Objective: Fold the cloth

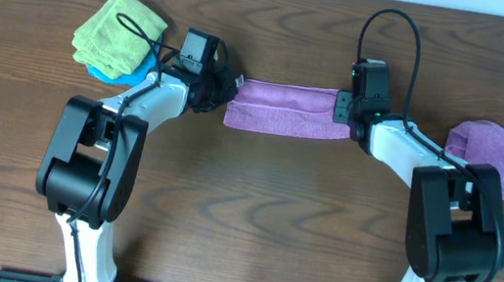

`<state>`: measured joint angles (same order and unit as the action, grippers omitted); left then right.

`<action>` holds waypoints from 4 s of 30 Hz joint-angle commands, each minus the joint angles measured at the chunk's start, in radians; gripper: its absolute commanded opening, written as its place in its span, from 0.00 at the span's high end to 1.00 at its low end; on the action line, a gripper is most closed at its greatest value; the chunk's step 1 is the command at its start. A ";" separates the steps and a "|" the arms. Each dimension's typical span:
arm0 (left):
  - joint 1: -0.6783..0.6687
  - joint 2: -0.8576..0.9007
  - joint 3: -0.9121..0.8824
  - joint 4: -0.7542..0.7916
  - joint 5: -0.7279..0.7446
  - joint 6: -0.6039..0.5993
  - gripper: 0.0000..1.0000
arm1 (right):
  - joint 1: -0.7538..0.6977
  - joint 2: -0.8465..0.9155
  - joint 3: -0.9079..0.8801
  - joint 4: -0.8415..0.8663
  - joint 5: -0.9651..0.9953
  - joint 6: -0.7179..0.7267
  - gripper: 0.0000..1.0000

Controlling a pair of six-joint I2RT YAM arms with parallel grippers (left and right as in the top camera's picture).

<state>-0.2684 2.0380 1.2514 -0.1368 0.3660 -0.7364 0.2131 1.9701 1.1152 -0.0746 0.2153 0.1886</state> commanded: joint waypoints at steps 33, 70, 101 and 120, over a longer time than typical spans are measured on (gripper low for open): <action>-0.130 -0.004 0.156 -0.165 -0.216 0.041 0.94 | -0.195 -0.164 0.002 -0.350 -0.456 0.206 0.06; -0.129 0.100 0.156 -0.180 -0.276 0.044 0.94 | -0.201 -0.003 0.003 -0.143 -0.508 0.402 0.20; -0.129 0.100 0.156 -0.203 -0.261 0.044 0.94 | -0.125 -0.159 0.005 0.029 -0.632 0.398 0.99; -0.129 0.100 0.156 -0.203 -0.261 0.044 0.94 | 0.185 -0.137 0.045 0.109 -0.511 0.397 0.99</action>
<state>-0.4004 2.1132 1.3998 -0.3233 0.1200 -0.6918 0.3698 1.8233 1.1400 0.0231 -0.3386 0.5919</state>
